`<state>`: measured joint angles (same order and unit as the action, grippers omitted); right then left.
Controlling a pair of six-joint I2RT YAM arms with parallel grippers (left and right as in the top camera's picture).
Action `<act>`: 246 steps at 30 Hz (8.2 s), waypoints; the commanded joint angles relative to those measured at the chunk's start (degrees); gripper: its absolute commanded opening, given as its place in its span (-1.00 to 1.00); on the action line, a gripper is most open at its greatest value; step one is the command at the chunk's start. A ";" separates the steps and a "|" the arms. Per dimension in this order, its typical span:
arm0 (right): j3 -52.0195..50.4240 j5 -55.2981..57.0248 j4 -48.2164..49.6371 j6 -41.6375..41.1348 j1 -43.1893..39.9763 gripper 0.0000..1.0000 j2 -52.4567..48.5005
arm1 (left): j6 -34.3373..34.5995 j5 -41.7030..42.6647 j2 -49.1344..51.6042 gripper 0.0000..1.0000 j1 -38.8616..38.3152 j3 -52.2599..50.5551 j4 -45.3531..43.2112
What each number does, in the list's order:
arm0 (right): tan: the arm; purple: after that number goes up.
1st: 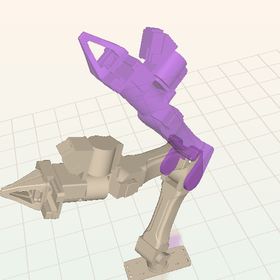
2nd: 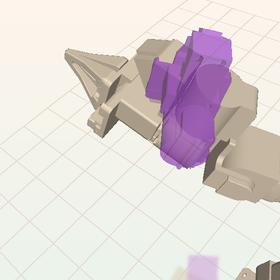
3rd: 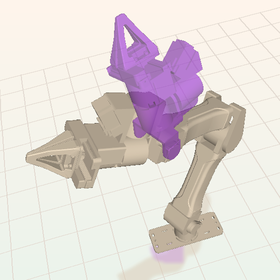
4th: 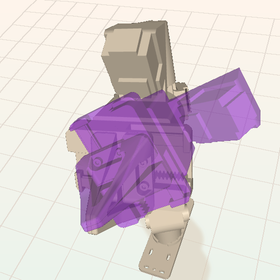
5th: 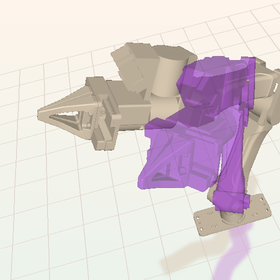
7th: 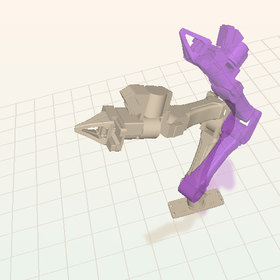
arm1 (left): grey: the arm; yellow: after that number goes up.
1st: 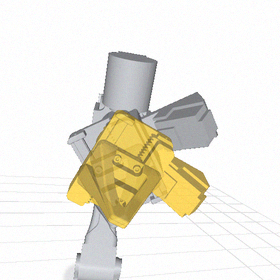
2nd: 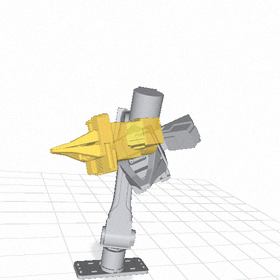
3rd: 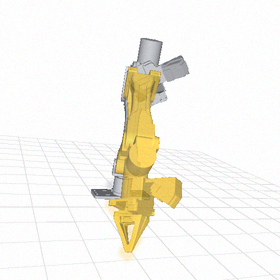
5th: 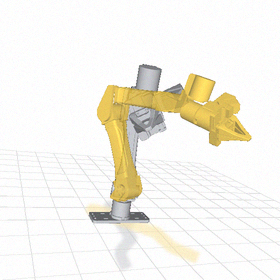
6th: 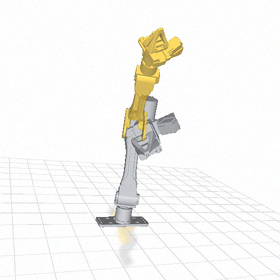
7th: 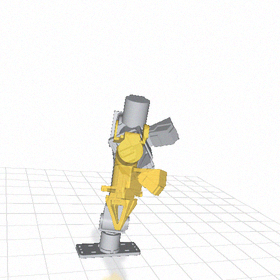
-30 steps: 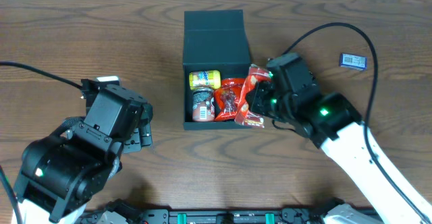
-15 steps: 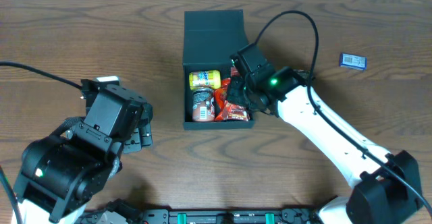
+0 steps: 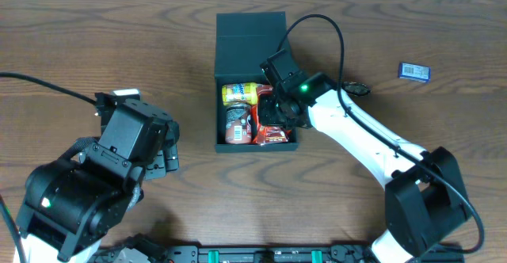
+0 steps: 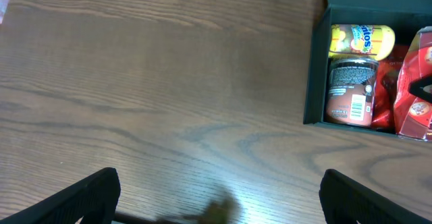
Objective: Pack container
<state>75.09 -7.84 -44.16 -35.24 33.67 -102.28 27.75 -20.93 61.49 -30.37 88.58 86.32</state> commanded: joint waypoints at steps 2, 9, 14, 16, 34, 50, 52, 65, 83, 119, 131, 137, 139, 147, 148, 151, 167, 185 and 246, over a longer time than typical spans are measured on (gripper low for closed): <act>0.72 3.19 -1.95 2.40 0.37 -0.96 -1.55 | 0.79 -0.02 -0.11 0.90 0.37 -0.02 -0.02; 4.00 6.12 -5.27 4.07 0.00 -0.97 -1.55 | 0.79 -0.02 -0.11 0.90 0.37 -0.02 0.00; 4.07 7.17 -6.21 4.04 -0.07 -0.97 -1.55 | 0.79 -0.02 -0.11 0.90 0.37 -0.02 0.00; 4.52 7.17 -6.45 4.04 -0.07 -0.97 -1.55 | 0.79 -0.02 -0.11 0.90 0.37 -0.02 0.00; 6.27 10.64 -6.78 5.75 -0.07 -0.97 -1.92 | 0.76 -0.04 -0.11 0.90 0.37 -0.02 0.04; 6.16 10.38 -6.21 2.27 -0.04 -0.97 -4.13 | 0.57 -0.24 -0.11 0.90 0.37 -0.02 0.24; 6.16 10.36 -6.27 2.27 -0.04 -0.97 -4.13 | 0.57 -0.26 -0.11 0.90 0.37 -0.02 0.22; 6.16 9.94 -6.62 2.29 -0.04 0.98 -4.13 | 0.57 -0.24 -0.11 0.90 0.37 -0.02 0.37; 16.92 0.61 -16.68 11.50 -0.07 0.99 4.74 | 0.57 -0.24 -0.11 0.90 0.37 -0.02 0.44; -8.46 -57.53 14.99 40.24 -16.70 0.99 5.25 | 0.79 0.02 0.79 0.90 0.37 -0.02 0.66; -8.94 -57.55 14.91 38.05 -19.80 0.99 4.35 | 1.49 0.00 3.32 0.91 0.35 -0.02 0.22; -9.11 -57.55 15.06 36.96 -19.34 0.99 0.68 | 1.44 -0.22 3.26 0.91 0.35 -0.02 -0.04; -9.11 -57.57 15.08 36.96 -19.34 0.98 -0.98 | 1.44 -0.22 3.26 0.90 0.35 -0.02 -0.07; -9.11 -56.24 16.52 36.96 -19.34 0.98 -5.79 | 1.42 -0.48 3.26 0.90 0.35 -0.02 -0.07; -9.11 -56.26 16.94 36.96 -19.34 0.98 -6.19 | 1.42 -0.48 3.26 0.91 0.35 -0.02 -0.04; -9.09 -57.59 17.90 35.87 -19.34 0.98 -6.12 | 1.40 -0.48 3.28 0.90 0.35 -0.02 -0.04; -9.09 -59.36 14.62 32.09 -19.45 0.99 10.80 | 0.96 -0.63 3.26 0.90 0.35 -0.02 -0.02; -22.91 -51.89 16.98 28.41 -13.88 0.98 11.82 | 0.98 -0.61 3.28 0.90 0.35 -0.02 -0.20; -21.14 -52.37 43.08 15.52 -19.32 0.98 2.08 | 0.98 0.00 3.28 0.90 0.35 -0.02 0.33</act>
<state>54.54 -63.02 -0.56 -19.53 15.97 -102.30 28.51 -20.93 64.77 -30.37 88.58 86.41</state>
